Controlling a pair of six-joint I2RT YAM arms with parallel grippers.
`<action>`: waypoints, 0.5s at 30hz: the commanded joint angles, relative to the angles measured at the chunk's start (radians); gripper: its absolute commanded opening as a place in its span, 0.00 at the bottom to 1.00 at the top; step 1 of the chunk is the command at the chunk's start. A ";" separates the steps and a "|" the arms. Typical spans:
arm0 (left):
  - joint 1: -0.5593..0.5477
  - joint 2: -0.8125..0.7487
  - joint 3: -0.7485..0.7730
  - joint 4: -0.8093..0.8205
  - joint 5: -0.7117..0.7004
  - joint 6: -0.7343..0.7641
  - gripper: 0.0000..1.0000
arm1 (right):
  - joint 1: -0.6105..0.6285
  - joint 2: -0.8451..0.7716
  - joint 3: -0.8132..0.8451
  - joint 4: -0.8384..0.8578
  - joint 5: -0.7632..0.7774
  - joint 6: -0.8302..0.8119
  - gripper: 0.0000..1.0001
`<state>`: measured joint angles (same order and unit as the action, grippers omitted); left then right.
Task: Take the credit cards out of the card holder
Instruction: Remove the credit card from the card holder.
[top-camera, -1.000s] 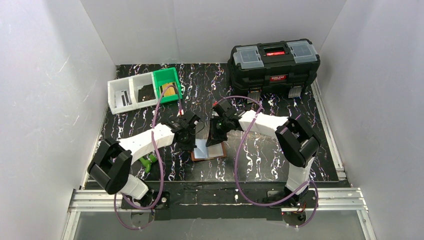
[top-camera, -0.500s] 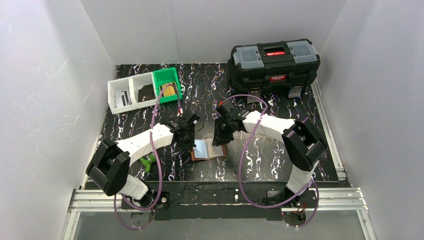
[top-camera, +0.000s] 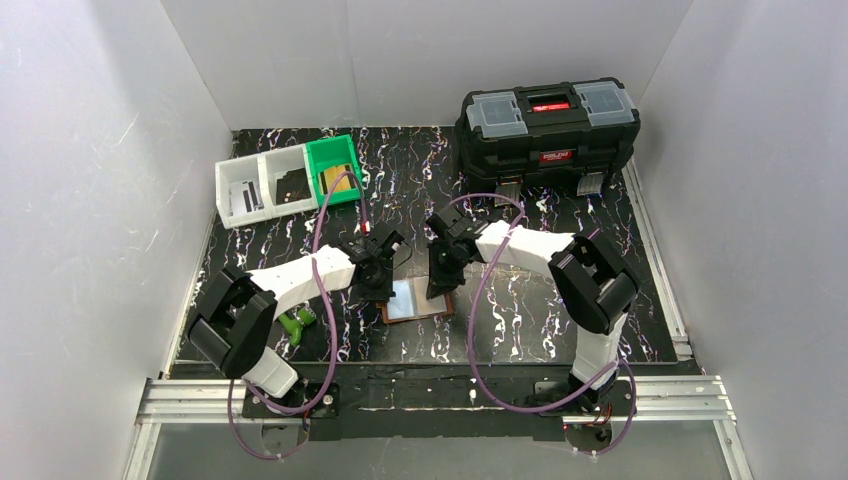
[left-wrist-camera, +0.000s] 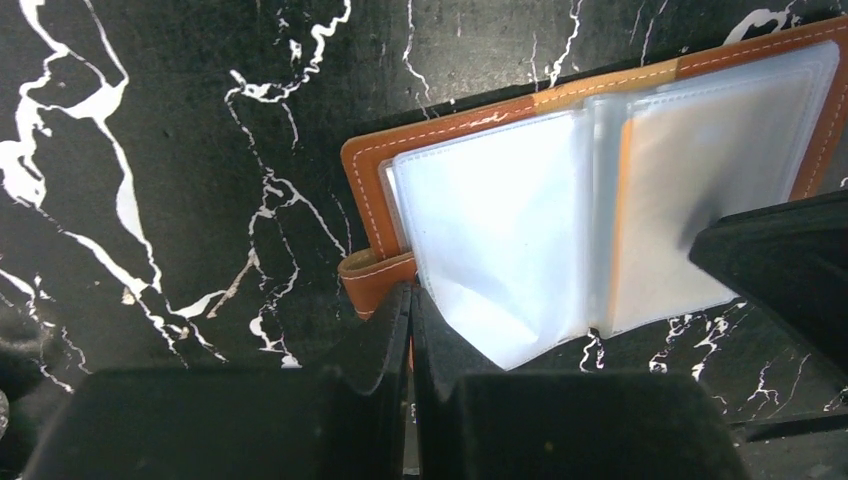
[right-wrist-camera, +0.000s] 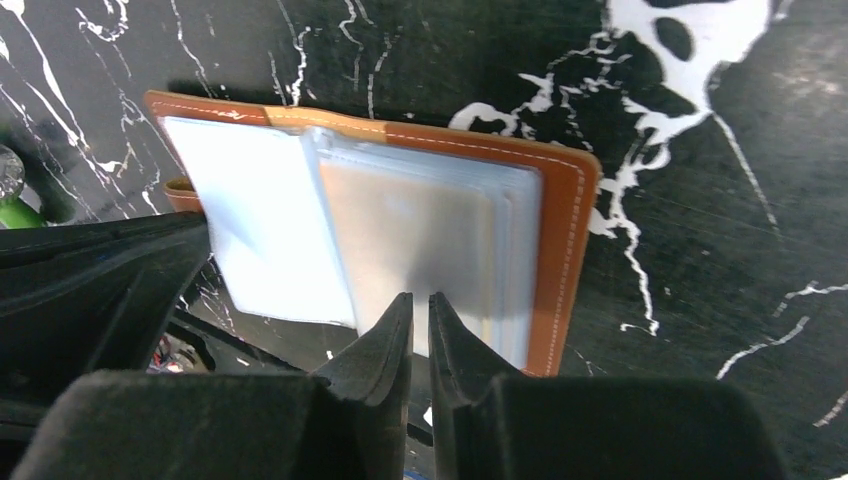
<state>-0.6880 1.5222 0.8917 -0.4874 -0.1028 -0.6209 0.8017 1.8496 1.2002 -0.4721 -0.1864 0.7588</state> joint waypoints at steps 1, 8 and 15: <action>0.006 0.016 -0.015 0.025 0.021 0.002 0.00 | 0.023 0.035 0.045 -0.008 -0.007 -0.017 0.18; 0.007 0.026 -0.023 0.045 0.038 0.004 0.00 | 0.028 0.064 0.070 0.014 -0.066 -0.014 0.18; 0.007 -0.044 0.007 -0.026 0.000 0.012 0.00 | 0.027 0.023 0.065 -0.003 -0.027 -0.017 0.20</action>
<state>-0.6861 1.5346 0.8814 -0.4505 -0.0717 -0.6205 0.8249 1.9044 1.2476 -0.4648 -0.2533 0.7562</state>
